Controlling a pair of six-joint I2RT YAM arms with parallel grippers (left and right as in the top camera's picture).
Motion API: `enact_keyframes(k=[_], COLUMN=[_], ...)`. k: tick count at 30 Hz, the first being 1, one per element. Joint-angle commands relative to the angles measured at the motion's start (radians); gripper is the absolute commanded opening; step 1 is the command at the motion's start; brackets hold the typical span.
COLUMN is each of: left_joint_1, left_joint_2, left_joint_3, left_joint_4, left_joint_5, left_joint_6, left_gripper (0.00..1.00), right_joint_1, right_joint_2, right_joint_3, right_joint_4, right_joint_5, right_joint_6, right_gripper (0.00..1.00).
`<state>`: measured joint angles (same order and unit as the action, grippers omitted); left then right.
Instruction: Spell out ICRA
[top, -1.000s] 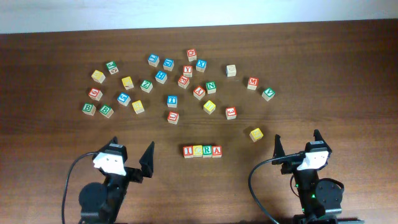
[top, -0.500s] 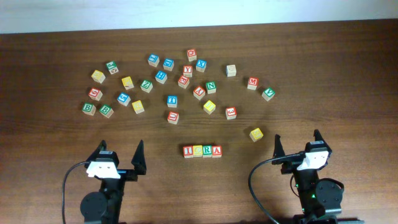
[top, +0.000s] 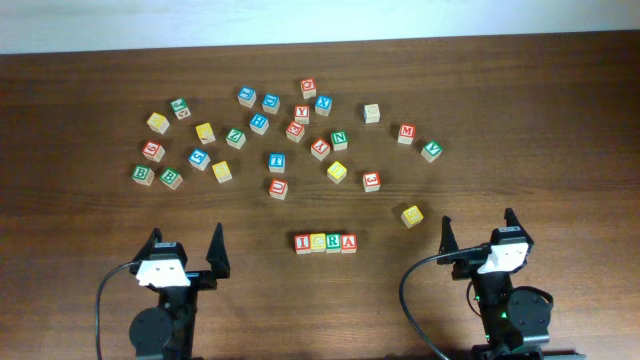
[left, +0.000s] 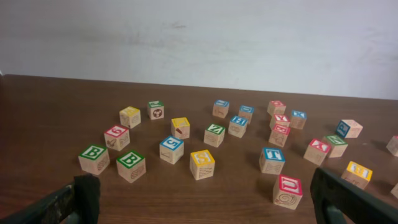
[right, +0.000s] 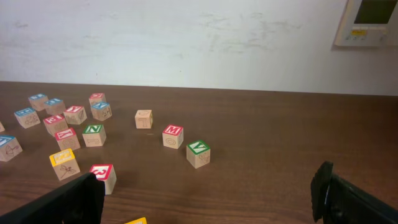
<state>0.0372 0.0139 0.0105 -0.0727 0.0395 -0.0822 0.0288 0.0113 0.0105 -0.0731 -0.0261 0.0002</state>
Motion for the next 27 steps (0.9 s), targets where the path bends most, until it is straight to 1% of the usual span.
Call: enact_keyframes(k=[1,7,27], left_joint_1=[0.005,-0.015,-0.015], left_joint_2=[-0.007,-0.007,-0.008], left_joint_3=[-0.002,-0.002,-0.002], left_joint_4=[-0.012,-0.013,-0.011], left_joint_5=[-0.018,-0.023,-0.021], left_joint_6=[0.072,0.076,0.076], left_gripper=[0.99,0.99,0.99], right_joint_1=[0.004,0.004,0.004], right_joint_2=[-0.008,-0.008,-0.008], right_joint_3=[-0.005,-0.005,-0.005], right_joint_4=[-0.005,-0.005,-0.005], right_joint_5=[0.002,0.002,0.002], right_joint_6=[0.008,0.008,0.008], right_gripper=[0.98,0.98,0.98])
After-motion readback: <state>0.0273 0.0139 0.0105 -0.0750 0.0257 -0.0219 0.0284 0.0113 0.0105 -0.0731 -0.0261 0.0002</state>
